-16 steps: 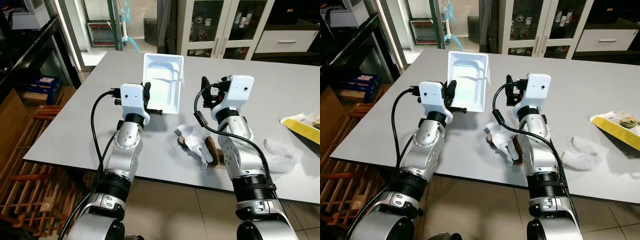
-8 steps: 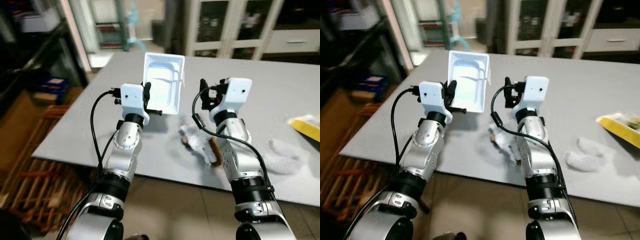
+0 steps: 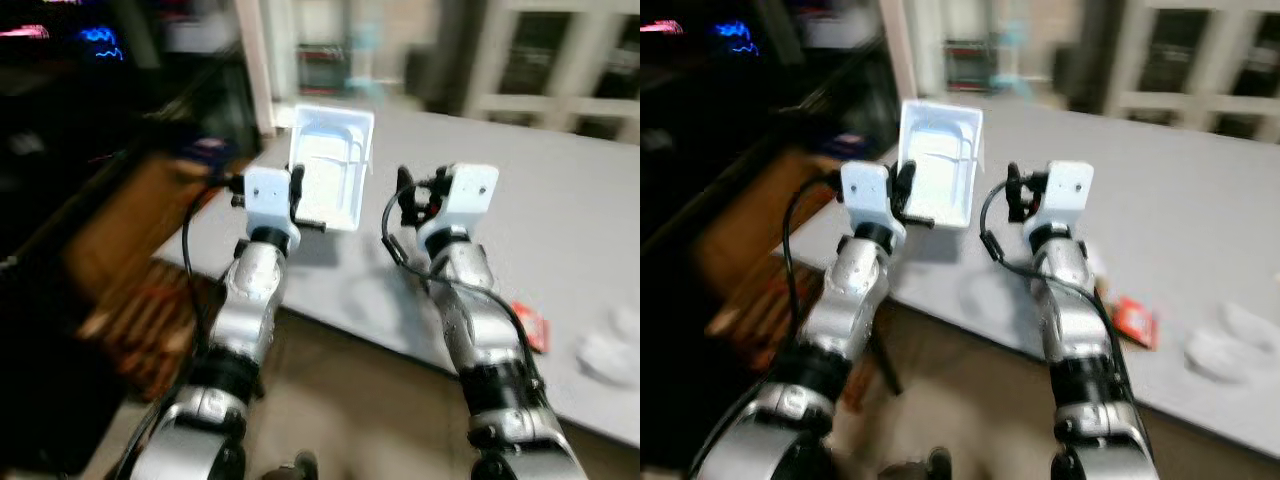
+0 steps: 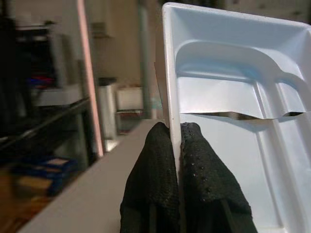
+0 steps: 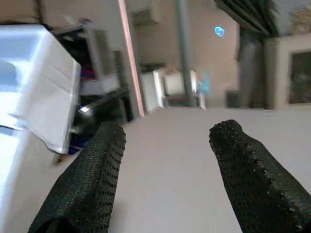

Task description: Picking trash to rubbish bin

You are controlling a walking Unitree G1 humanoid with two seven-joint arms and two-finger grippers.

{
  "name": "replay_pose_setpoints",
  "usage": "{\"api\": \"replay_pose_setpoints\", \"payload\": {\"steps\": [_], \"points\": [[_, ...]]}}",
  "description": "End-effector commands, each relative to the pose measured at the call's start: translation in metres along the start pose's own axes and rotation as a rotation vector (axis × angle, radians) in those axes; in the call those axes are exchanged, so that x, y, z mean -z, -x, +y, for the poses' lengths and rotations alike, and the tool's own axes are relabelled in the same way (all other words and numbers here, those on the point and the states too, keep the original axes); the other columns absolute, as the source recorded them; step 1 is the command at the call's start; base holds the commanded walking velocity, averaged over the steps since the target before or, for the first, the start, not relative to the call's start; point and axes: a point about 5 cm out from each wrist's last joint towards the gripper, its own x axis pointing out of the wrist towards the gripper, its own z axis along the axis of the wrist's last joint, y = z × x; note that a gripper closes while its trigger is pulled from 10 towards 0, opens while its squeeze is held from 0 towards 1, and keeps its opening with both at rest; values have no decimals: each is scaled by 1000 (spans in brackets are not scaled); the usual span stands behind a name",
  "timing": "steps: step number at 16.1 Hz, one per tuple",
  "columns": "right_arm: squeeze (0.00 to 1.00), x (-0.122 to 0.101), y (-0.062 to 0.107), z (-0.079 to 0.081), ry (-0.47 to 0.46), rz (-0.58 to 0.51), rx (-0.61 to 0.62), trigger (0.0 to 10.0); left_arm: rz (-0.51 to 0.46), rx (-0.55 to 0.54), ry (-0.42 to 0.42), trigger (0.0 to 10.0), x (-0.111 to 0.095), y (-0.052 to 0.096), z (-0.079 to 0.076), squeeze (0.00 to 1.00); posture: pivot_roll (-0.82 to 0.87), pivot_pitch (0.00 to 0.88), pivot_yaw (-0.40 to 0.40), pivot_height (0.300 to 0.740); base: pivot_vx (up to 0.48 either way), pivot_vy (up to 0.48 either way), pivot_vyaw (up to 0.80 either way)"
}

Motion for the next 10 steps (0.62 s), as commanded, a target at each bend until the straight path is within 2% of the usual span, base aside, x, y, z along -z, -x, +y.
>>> {"api": "replay_pose_setpoints", "payload": {"steps": [1,10], "points": [[0,-2,1,-3,4,-11,11,10000,-14,19,-10,10000,-6,-3,-3,0,-10,17,98,740,0,0,800],[0,1,6,1,4,6,-17,10000,-4,11,-7,10000,-4,3,-5,0,-1,55,88,740,0,0,800]]}}
